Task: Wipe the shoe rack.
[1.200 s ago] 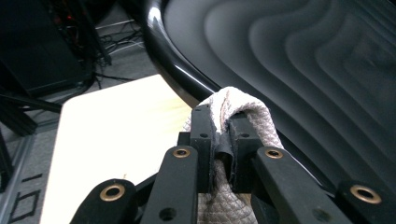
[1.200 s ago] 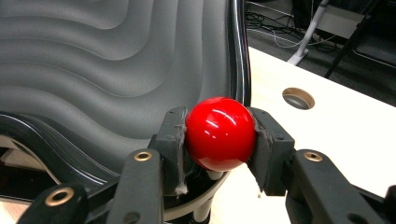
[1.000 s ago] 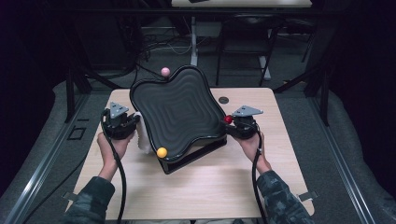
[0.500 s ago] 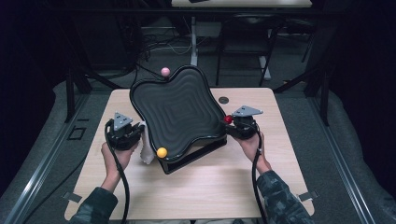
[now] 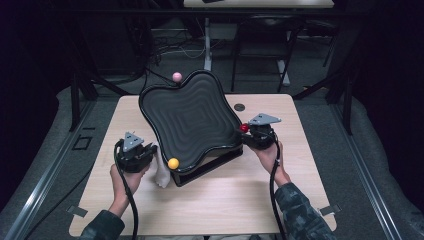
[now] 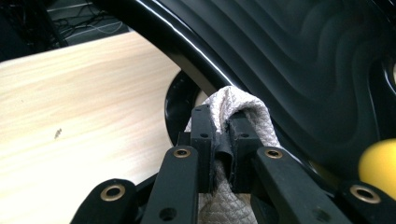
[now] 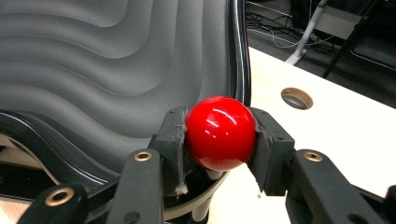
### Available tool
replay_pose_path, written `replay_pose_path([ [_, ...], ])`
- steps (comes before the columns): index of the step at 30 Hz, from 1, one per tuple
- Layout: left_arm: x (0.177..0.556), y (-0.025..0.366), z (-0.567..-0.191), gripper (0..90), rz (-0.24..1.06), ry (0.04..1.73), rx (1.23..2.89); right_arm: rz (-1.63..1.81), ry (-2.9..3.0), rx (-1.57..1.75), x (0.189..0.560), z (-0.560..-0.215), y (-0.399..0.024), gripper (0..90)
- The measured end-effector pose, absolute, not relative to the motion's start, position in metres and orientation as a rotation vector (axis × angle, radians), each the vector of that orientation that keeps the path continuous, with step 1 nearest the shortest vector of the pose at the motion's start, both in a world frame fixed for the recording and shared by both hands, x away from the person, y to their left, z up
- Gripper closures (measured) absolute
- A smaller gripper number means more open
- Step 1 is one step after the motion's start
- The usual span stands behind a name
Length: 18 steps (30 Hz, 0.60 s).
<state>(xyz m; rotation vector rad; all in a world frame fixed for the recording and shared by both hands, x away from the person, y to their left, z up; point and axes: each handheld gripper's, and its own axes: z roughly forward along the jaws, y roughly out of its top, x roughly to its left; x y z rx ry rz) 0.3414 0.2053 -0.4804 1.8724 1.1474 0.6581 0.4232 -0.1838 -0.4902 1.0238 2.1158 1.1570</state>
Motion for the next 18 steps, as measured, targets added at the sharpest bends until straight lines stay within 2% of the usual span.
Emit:
replay_pose_path([
  [18,0.309,0.195,-0.493,83.4,0.626,1.099,1.944,1.152,2.119,1.021,0.423,-0.490,-0.184,59.9],
])
